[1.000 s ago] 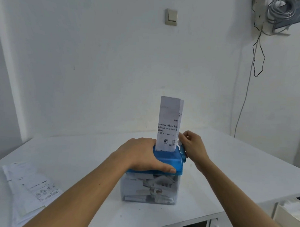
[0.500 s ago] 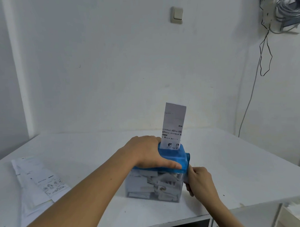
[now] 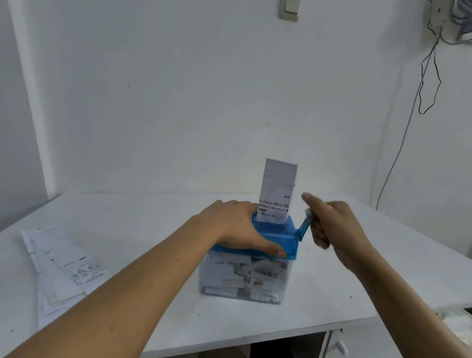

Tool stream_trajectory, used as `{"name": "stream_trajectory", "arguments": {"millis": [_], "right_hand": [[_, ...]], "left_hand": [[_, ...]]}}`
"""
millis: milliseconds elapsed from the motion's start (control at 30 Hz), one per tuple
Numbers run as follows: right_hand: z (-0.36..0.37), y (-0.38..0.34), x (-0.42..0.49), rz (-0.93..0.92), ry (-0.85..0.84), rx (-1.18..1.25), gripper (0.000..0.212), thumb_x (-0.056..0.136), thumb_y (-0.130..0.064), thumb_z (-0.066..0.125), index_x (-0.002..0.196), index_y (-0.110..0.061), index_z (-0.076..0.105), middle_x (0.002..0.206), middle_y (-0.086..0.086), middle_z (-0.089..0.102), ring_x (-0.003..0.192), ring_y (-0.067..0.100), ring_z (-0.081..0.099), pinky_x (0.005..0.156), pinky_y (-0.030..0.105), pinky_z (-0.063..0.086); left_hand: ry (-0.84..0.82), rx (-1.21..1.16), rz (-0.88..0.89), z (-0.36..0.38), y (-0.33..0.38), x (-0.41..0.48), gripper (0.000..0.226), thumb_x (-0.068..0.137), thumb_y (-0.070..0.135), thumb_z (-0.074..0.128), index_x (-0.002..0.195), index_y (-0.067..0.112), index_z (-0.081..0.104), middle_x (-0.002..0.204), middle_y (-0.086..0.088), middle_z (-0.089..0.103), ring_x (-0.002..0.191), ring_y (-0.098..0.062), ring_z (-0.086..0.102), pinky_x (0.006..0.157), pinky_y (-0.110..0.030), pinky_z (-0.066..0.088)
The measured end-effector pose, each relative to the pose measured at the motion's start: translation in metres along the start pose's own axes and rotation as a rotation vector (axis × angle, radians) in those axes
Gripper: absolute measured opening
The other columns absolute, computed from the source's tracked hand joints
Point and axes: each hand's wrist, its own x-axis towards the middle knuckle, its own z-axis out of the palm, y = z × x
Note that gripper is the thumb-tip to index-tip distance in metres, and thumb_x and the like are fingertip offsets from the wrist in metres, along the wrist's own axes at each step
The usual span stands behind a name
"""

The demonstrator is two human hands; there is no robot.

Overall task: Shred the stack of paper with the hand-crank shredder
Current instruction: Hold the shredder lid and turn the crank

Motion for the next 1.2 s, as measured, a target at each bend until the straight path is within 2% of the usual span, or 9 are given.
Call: {"name": "stream_trajectory", "arguments": {"millis": [100,233,367,533,600,700,867,1033,1200], "right_hand": [[0.004,-0.003,0.025,0.016,0.052,-0.090,0.046,0.099,-0.037,0.055,0.063,-0.008,0.058,0.048,0.002,0.050,0.041,0.016,0.046,0.054,0.034,0.043],[0.007,0.004,0.054,0.039,0.076,-0.214,0.041,0.099,-0.041,0.053,0.081,-0.007,0.064,0.070,0.003,0.069,0.049,0.010,0.059,0.054,0.027,0.044],[0.018,0.027,0.069,0.063,0.076,-0.235,0.035,0.100,-0.033,0.053,0.074,-0.010,0.055,0.063,-0.002,0.062,0.050,0.013,0.051,0.054,0.027,0.041],[0.031,0.070,0.055,0.174,0.036,-0.236,0.047,0.102,-0.040,0.055,0.082,0.001,0.066,0.063,0.008,0.058,0.050,0.015,0.045,0.050,0.025,0.040],[0.032,0.079,0.044,0.203,0.040,-0.253,0.041,0.103,-0.030,0.054,0.075,-0.002,0.063,0.056,0.004,0.057,0.046,0.013,0.044,0.045,0.023,0.038],[0.034,0.090,0.030,0.225,0.070,-0.281,0.041,0.103,-0.014,0.047,0.064,-0.005,0.057,0.046,0.002,0.055,0.042,0.014,0.044,0.040,0.022,0.036],[0.031,0.093,0.005,0.218,0.014,-0.307,0.049,0.104,-0.028,0.048,0.065,-0.002,0.063,0.050,0.005,0.063,0.042,0.013,0.052,0.050,0.027,0.044],[0.015,0.073,-0.038,0.172,-0.120,-0.403,0.055,0.108,-0.037,0.037,0.075,-0.003,0.066,0.057,0.006,0.068,0.044,0.012,0.055,0.050,0.023,0.046],[-0.007,0.022,-0.058,0.163,-0.178,-0.132,0.047,0.099,-0.038,0.052,0.063,-0.009,0.056,0.054,0.010,0.057,0.043,0.020,0.047,0.046,0.026,0.039]], "left_hand": [[0.009,-0.010,0.020,-0.002,-0.001,-0.001,0.098,0.059,0.092,0.065,0.146,0.055,0.037,0.139,0.019,0.055,0.114,-0.015,0.054,0.094,-0.035,0.048],[0.015,0.027,0.044,-0.002,0.001,-0.002,0.096,0.065,0.089,0.065,0.147,0.046,0.040,0.139,0.016,0.057,0.102,-0.011,0.051,0.083,-0.030,0.042],[0.036,0.040,0.038,-0.001,0.001,-0.001,0.093,0.064,0.091,0.063,0.143,0.045,0.045,0.132,0.016,0.061,0.101,-0.012,0.055,0.082,-0.030,0.045],[0.067,0.045,0.055,0.002,0.002,-0.003,0.084,0.068,0.089,0.062,0.136,0.042,0.051,0.117,0.017,0.063,0.097,-0.012,0.059,0.077,-0.028,0.046],[0.082,0.041,0.053,0.002,0.003,-0.004,0.078,0.069,0.089,0.062,0.131,0.042,0.053,0.109,0.018,0.061,0.093,-0.011,0.058,0.071,-0.027,0.042],[0.087,0.047,0.049,0.003,0.003,-0.004,0.079,0.067,0.090,0.061,0.131,0.045,0.053,0.104,0.021,0.058,0.092,-0.011,0.057,0.073,-0.029,0.043],[0.064,0.044,0.037,0.002,0.001,-0.001,0.084,0.064,0.091,0.062,0.135,0.048,0.051,0.121,0.020,0.063,0.098,-0.012,0.057,0.083,-0.032,0.047],[0.013,0.006,0.022,0.000,0.001,0.001,0.088,0.062,0.088,0.068,0.138,0.049,0.047,0.124,0.021,0.061,0.103,-0.012,0.057,0.086,-0.031,0.048],[-0.017,-0.022,-0.012,0.000,0.001,0.003,0.084,0.059,0.087,0.071,0.131,0.049,0.049,0.116,0.021,0.061,0.101,-0.011,0.060,0.090,-0.034,0.052]]}}
